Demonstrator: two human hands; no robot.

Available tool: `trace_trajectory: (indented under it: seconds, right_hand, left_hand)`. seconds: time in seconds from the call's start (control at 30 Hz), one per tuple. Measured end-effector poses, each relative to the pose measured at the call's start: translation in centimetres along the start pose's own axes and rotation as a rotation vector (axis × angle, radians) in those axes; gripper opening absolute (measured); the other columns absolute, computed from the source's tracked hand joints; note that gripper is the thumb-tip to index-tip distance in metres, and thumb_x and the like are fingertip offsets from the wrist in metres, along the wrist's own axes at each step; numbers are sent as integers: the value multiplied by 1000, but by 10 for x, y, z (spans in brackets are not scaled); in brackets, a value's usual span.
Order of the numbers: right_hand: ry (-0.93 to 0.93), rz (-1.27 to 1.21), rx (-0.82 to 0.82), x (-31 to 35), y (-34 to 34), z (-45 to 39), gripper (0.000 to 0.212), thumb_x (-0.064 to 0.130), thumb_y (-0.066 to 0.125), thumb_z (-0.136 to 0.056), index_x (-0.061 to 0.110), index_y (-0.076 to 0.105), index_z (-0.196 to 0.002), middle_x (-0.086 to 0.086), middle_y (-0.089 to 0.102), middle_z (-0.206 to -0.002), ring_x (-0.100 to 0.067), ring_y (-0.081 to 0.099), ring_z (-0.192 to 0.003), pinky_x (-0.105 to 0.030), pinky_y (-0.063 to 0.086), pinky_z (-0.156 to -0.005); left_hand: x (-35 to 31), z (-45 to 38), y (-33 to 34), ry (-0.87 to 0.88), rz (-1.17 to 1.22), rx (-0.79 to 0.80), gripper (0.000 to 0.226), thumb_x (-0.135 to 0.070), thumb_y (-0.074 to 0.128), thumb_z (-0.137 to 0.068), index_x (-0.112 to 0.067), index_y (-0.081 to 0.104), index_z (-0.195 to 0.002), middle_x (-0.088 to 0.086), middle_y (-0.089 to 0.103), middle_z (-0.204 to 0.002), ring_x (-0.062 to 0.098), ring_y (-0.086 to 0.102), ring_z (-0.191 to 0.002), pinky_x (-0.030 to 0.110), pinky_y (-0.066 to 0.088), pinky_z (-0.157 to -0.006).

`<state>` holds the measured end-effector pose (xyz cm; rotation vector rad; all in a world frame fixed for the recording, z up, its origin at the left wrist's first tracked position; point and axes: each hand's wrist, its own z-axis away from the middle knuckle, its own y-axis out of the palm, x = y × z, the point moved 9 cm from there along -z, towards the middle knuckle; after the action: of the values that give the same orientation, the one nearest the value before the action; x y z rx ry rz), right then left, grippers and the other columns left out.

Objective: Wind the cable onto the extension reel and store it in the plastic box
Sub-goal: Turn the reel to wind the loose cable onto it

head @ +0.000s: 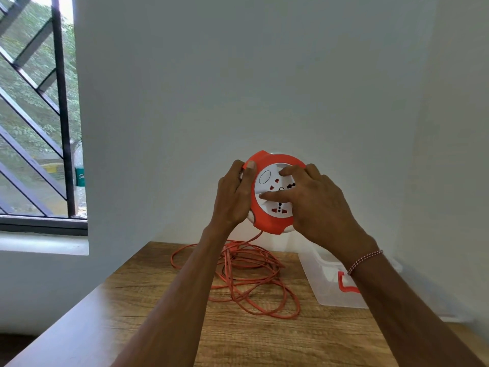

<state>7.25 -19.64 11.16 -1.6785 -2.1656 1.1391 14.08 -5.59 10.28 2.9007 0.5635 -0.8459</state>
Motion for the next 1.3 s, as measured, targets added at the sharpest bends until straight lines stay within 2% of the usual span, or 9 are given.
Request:
trace_trajectory:
  seconds: [0.23, 0.4, 0.5, 0.63, 0.73, 0.83, 1.0, 1.13, 1.3]
  right_hand:
    - [91, -84, -146, -8, 1, 5, 60, 39, 79, -66, 39, 60, -123, -13, 58, -120, -31, 53, -103, -44, 50, -83]
    - [214, -150, -257, -17, -1, 8, 65, 62, 58, -76, 32, 53, -133, -9, 66, -119, -28, 63, -99, -40, 53, -82]
    - [299, -216, -282, -21, -1, 8, 72, 72, 49, -79, 22, 57, -130, -6, 70, -114, -27, 69, -89, -37, 56, -77]
    - [271, -250, -285, -22, -4, 7, 65, 64, 54, -82, 17, 59, -127, -8, 71, -110, -27, 69, -87, -36, 56, -75]
    - [140, -247, -347, -17, -15, 8, 43, 41, 67, -83, 12, 67, -114, -10, 71, -105, -26, 64, -90, -37, 58, -73]
    - [9, -243, -274, -11, -15, 3, 28, 17, 73, -79, 18, 69, -107, -11, 63, -118, -27, 55, -106, -42, 57, -79]
    - [-25, -150, -33, -6, 1, 2, 61, 21, 85, -66, 38, 62, -120, -9, 48, -138, -32, 42, -119, -47, 50, -87]
    - [12, -68, -100, -6, -1, 4, 60, 31, 85, -64, 40, 63, -119, -11, 58, -125, -31, 51, -107, -44, 52, -80]
    - [118, -95, -211, -17, -2, 7, 58, 46, 71, -73, 41, 54, -129, -10, 62, -117, -27, 57, -97, -38, 53, -77]
  left_hand:
    - [1, 2, 2, -1, -3, 11, 33, -45, 41, -101, -17, 58, -98, -14, 71, -80, 9, 70, -68, 22, 58, -55]
    - [-1, 2, 1, -2, -23, -2, 34, -47, 41, -100, -18, 55, -89, -10, 68, -73, 9, 65, -57, 23, 54, -51]
    - [-2, 2, 2, -8, -21, 6, 34, -46, 40, -101, -18, 55, -91, -11, 68, -74, 9, 67, -60, 25, 56, -51]
    - [-1, 3, 2, -14, -16, 5, 31, -43, 40, -101, -16, 56, -96, -14, 69, -75, 9, 70, -65, 22, 58, -53]
    - [0, 2, 1, -15, -14, 6, 32, -43, 40, -101, -15, 55, -96, -16, 69, -77, 9, 69, -63, 25, 58, -53]
    - [1, 2, 0, -11, -20, -5, 30, -42, 40, -102, -17, 55, -96, -17, 69, -73, 8, 69, -63, 21, 57, -53]
    - [-1, 2, -1, -11, -2, -6, 26, -40, 40, -102, -20, 55, -95, -15, 68, -75, 7, 70, -66, 18, 56, -54]
    - [-2, 3, 2, -5, -12, 6, 30, -43, 40, -101, -18, 56, -97, -14, 69, -76, 7, 70, -67, 20, 57, -52]
    - [-4, 3, 2, -8, -3, 6, 34, -47, 40, -100, -17, 55, -91, -6, 68, -79, 13, 68, -59, 38, 58, -52]
